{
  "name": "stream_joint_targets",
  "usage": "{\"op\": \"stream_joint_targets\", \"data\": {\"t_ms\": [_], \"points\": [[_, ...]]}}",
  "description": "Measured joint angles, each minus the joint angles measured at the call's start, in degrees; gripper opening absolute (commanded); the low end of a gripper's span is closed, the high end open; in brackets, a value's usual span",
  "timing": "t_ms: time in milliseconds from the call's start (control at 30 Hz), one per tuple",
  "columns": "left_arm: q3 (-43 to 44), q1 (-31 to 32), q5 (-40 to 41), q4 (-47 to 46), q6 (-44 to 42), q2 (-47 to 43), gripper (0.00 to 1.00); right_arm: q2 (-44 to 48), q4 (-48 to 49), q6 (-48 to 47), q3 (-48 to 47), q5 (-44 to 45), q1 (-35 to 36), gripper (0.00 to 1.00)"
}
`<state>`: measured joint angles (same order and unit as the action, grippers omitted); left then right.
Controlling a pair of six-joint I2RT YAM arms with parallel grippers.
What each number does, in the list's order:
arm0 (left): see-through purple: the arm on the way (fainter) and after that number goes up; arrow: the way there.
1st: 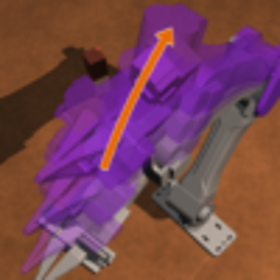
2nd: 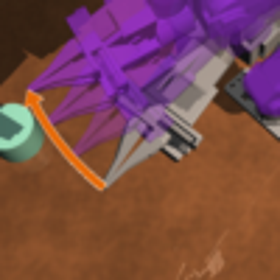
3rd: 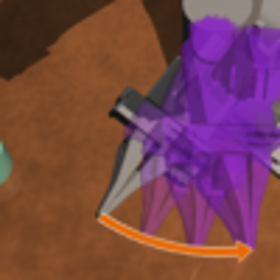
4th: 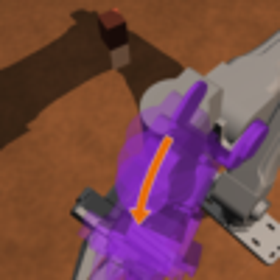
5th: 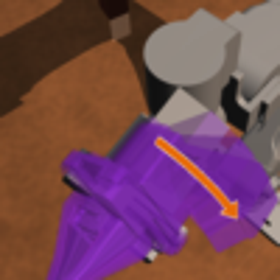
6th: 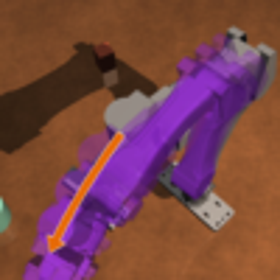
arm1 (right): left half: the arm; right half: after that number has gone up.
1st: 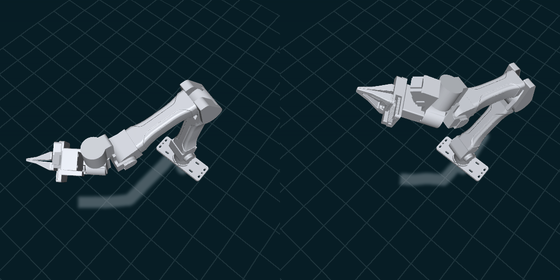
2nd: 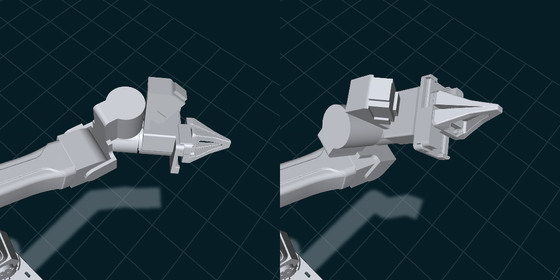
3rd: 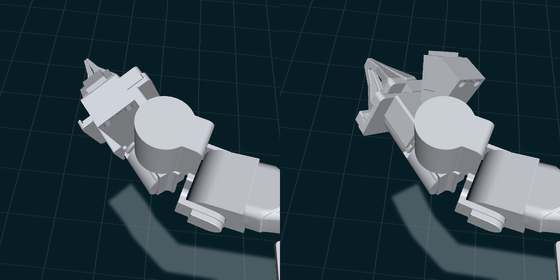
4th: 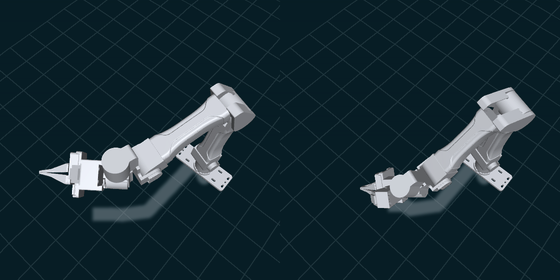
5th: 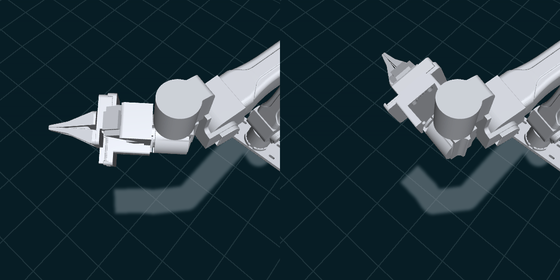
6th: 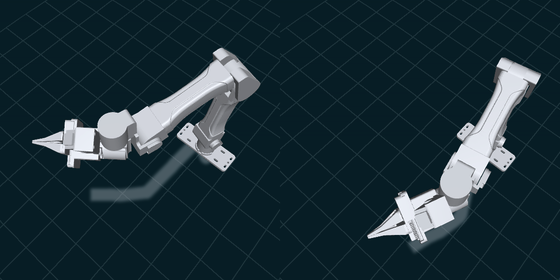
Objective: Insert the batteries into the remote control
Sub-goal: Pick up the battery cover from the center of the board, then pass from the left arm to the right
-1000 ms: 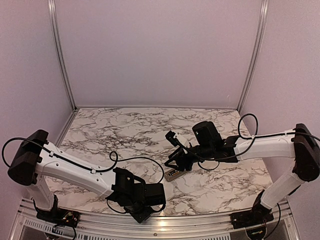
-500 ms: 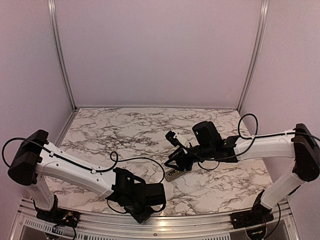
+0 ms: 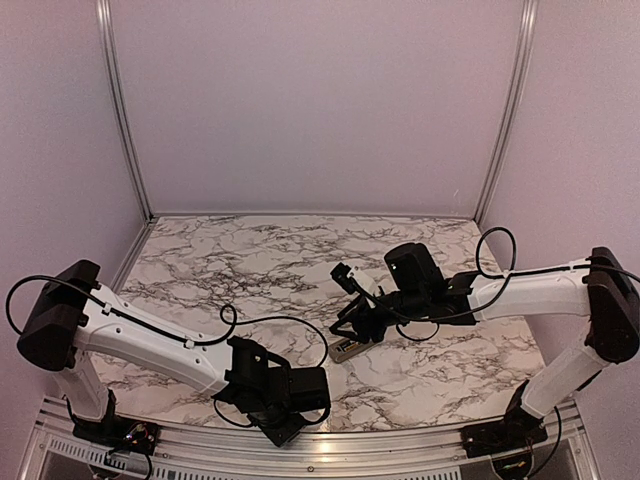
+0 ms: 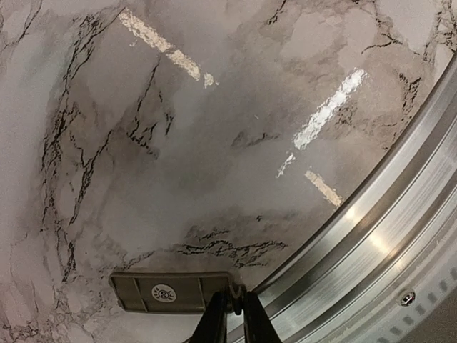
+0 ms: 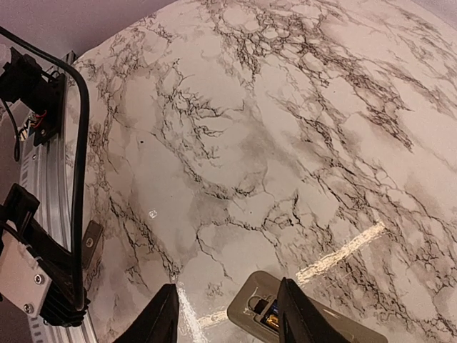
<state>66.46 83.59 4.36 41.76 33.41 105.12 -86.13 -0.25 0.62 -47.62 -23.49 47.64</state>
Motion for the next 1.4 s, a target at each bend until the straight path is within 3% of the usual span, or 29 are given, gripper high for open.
{"op": "stream_joint_targets", "data": {"t_ms": [200,433,567,700,967,1167,1400], "points": [[-0.11,-0.17,-0.22,-0.48,-0.28,0.09,0.00,0.00,-0.31,-0.04,0.00,0.00,0.02,0.45],[-0.44,-2.01,-0.72,-0.94,-0.83,-1.44,0.00,0.00,-0.48,-0.17,-0.02,0.00,-0.07,0.45],[-1.99,-6.78,-3.74,-3.10,-1.79,-8.04,0.00,0.94,-0.76,-0.20,-0.02,-0.07,-1.11,0.46],[-3.56,-12.28,-8.50,-8.44,-2.99,-17.70,0.00,6.56,0.04,-1.25,0.00,0.13,-2.21,0.53],[-9.62,-23.89,-25.94,-28.09,-1.68,-34.14,0.00,21.20,9.97,-3.98,6.21,-1.60,-2.19,0.64],[-14.88,-26.51,-38.01,-47.30,4.39,-37.42,0.00,24.33,15.72,-8.31,8.79,-0.81,3.61,0.66],[-19.23,-27.34,-45.81,-65.11,13.35,-37.48,0.00,23.58,17.55,-15.17,8.15,4.50,13.27,0.66]]}}
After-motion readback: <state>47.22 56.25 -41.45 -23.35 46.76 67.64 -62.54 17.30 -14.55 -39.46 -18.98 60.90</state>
